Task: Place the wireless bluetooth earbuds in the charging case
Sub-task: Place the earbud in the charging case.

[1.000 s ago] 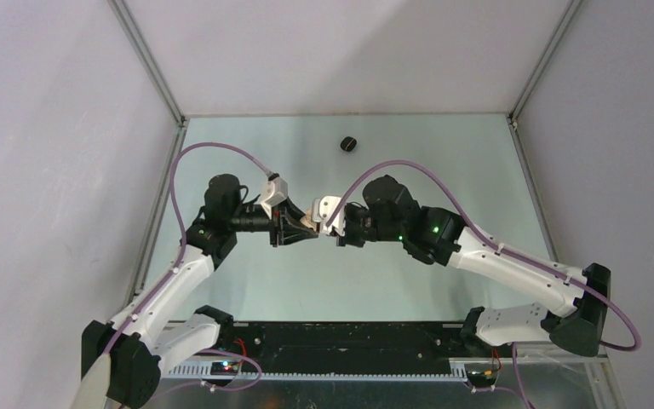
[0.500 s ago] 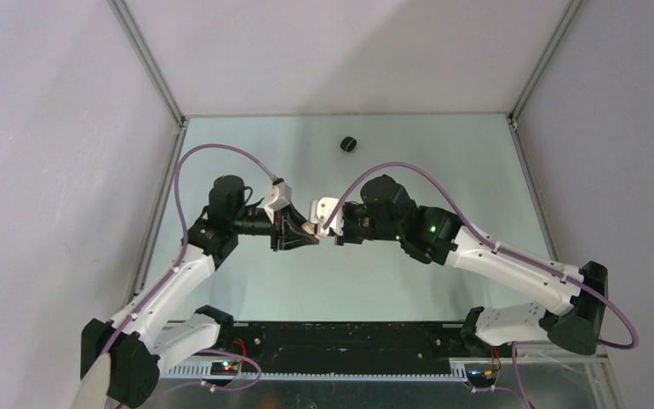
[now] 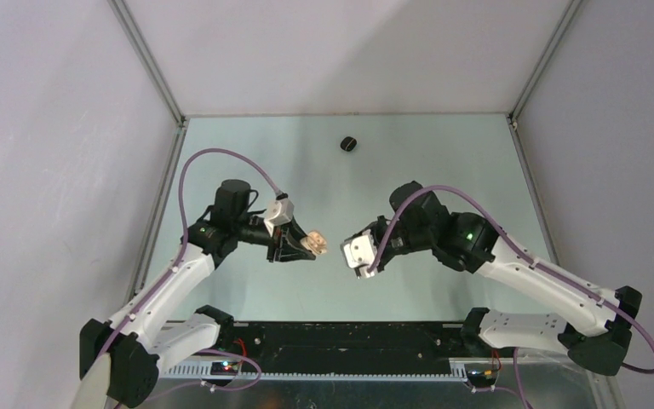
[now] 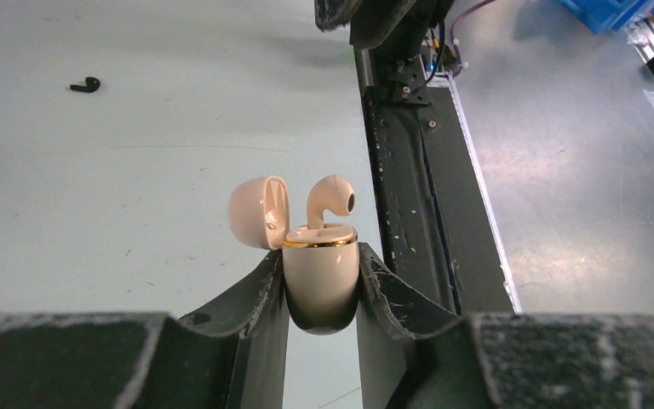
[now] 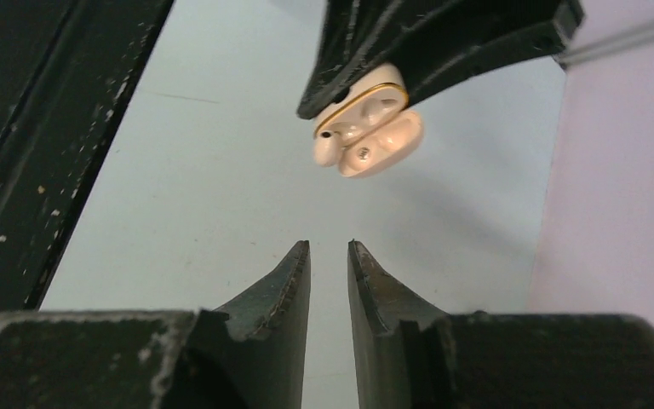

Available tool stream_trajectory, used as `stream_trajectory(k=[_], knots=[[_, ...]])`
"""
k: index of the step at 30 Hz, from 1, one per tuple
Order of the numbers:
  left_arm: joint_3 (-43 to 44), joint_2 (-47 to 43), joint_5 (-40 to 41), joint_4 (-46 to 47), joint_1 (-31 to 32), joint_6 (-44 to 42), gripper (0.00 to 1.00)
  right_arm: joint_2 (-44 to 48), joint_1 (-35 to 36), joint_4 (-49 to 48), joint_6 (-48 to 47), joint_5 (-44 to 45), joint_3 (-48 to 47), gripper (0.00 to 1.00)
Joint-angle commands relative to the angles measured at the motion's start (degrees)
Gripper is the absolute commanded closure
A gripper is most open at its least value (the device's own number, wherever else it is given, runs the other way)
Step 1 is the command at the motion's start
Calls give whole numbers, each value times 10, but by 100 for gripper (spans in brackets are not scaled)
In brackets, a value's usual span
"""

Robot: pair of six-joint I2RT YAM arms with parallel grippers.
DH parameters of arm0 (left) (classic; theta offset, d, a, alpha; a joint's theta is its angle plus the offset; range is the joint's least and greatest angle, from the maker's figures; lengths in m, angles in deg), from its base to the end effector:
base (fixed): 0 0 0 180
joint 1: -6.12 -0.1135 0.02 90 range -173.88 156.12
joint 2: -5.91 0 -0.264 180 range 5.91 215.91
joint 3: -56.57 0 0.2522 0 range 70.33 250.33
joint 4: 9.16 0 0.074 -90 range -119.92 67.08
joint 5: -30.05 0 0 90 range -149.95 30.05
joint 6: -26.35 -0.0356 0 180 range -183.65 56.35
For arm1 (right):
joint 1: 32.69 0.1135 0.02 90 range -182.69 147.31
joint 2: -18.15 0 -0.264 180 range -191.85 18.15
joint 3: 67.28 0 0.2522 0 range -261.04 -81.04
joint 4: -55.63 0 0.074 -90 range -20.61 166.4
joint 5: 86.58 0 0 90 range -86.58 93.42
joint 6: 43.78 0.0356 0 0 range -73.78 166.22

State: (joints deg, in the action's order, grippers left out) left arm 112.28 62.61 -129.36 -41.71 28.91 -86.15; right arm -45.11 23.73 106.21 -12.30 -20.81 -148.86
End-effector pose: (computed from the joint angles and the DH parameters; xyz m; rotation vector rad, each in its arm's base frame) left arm 0.1709 -0.1079 0.2820 1.3420 1.4371 -1.2789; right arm 0.1154 0.2002 0.3717 -1.8980 0.9167 0.4281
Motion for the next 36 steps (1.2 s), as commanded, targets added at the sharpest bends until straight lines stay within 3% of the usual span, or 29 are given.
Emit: stream_trajectory(k=[1,6,14,36], knots=[[33,7,-28,-86,6,-104,91,-1,13,19,-63,-48,24,71],[51,20,-17,-173,5,-184,91,-25,49,-11,-58,-14,32,65],[66,42,3,-265,3,-279,93,-60,117,-71,-54,101,32,64],[77,50,-25,-274,-8,-276,94,-110,158,-126,-45,157,49,63]])
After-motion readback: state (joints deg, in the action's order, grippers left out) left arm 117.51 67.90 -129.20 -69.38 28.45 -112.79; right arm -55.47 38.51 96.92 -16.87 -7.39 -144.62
